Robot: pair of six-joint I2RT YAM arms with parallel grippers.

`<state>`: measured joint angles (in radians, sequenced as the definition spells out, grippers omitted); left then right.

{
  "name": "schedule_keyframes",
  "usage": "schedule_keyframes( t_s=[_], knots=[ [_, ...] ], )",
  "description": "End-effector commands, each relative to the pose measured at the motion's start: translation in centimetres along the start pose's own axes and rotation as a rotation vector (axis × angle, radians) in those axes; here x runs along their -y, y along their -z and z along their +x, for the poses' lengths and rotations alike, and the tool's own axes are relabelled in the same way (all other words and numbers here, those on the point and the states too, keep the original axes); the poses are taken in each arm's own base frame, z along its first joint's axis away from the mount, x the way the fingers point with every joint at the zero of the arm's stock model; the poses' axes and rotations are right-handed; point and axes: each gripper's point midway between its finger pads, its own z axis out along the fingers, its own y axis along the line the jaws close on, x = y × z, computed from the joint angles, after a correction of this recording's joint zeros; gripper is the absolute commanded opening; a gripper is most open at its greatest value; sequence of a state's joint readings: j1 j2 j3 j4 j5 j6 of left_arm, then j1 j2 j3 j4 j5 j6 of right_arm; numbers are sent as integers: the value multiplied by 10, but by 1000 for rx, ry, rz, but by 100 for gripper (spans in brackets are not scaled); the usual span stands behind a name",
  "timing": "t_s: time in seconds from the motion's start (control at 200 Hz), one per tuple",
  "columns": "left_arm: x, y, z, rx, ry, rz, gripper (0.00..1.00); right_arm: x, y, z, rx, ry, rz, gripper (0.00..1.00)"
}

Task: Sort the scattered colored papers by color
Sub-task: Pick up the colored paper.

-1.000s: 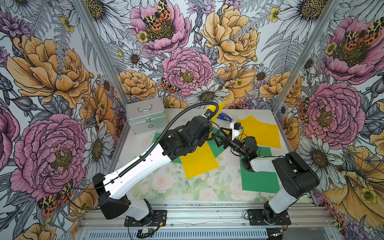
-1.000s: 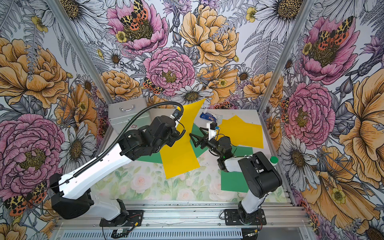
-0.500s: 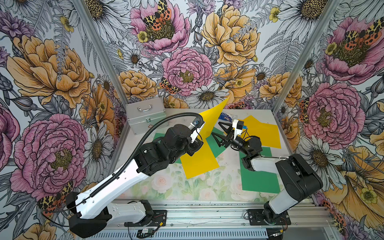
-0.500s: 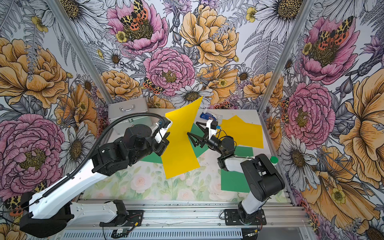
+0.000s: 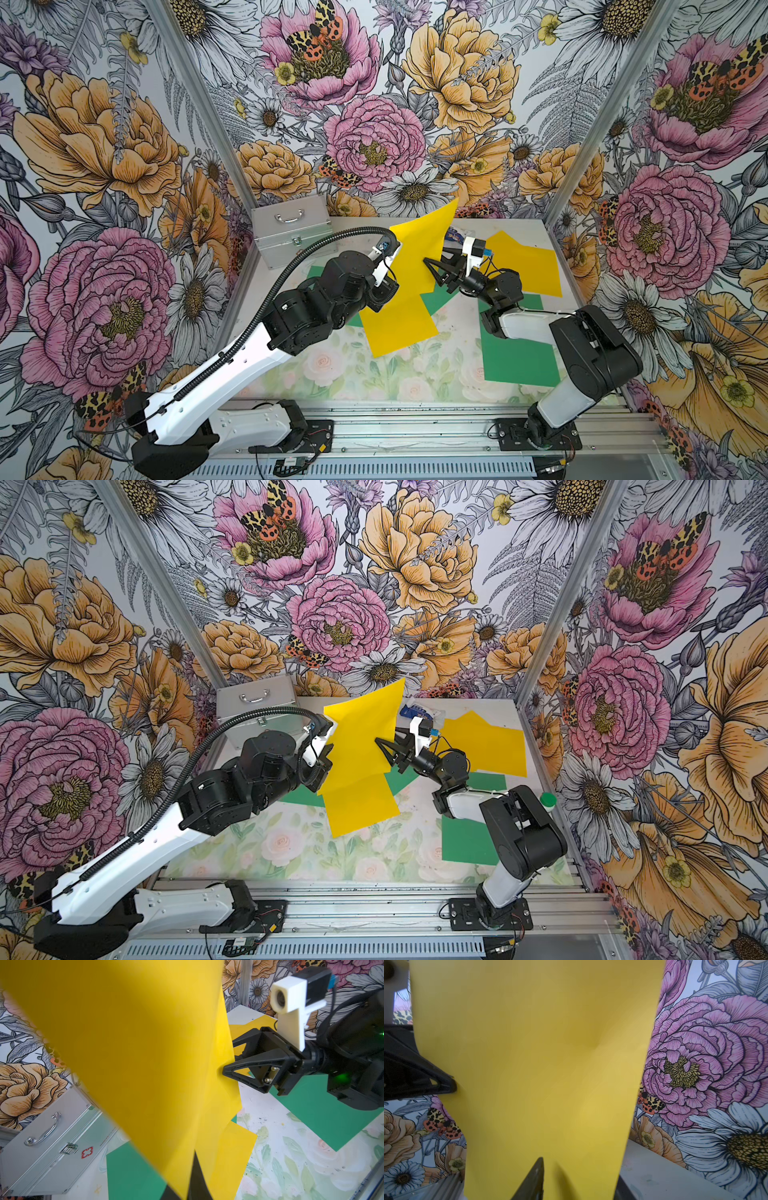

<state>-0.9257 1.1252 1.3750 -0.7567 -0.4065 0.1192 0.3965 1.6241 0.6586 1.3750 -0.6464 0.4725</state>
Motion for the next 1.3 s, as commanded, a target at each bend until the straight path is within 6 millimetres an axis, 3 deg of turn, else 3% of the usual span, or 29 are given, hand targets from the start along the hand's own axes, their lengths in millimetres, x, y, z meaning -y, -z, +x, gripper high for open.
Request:
schedule_keyframes(
  t_s=[0.0, 0.25, 0.295, 0.365, 0.485, 0.51, 0.535, 0.56, 0.651, 0.786, 0.901, 1.011, 1.091, 1.291],
  knots=[
    [-7, -1, -5, 29, 44, -23, 0, -13, 3, -7, 14, -10, -29, 22],
    [-16, -5, -1, 25, 83, -51, 0, -14, 7, -12, 29, -16, -8, 0],
    [-18, -6, 0, 26, 95, -56, 0, -13, 7, -12, 29, -18, -3, 0],
    [-23, -6, 2, 29, 111, -73, 9, -12, 7, -11, 29, -26, 1, 0],
    [-43, -5, 7, 28, 153, -164, 51, -3, 7, -7, 32, -46, 49, 0],
    [-51, -3, 9, 25, 168, -203, 65, 0, 7, -6, 27, -51, 60, 0],
    [-60, -2, 12, 23, 189, -241, 88, 2, 7, -4, 20, -53, 71, 0],
    [-68, -1, 15, 19, 206, -269, 98, 4, 7, -2, 15, -53, 82, 0],
    [-95, 7, 27, 22, 311, -331, 98, 11, 7, 6, -9, -25, 133, 0],
    [-128, 20, 48, 49, 531, -351, 98, 26, -5, 34, -183, -32, 227, 0],
    [-146, 11, 83, 8, 742, -356, 98, 36, -10, 42, -301, -11, 326, 0],
    [-136, -24, 127, -129, 883, -312, 98, 62, -5, 35, -386, -36, 510, 0],
    [-123, -50, 155, -225, 956, -292, 98, 75, 0, 20, -427, -37, 618, 0],
    [-84, -103, 188, -337, 1037, -211, 98, 82, 6, -16, -462, -134, 729, 0]
  ],
)
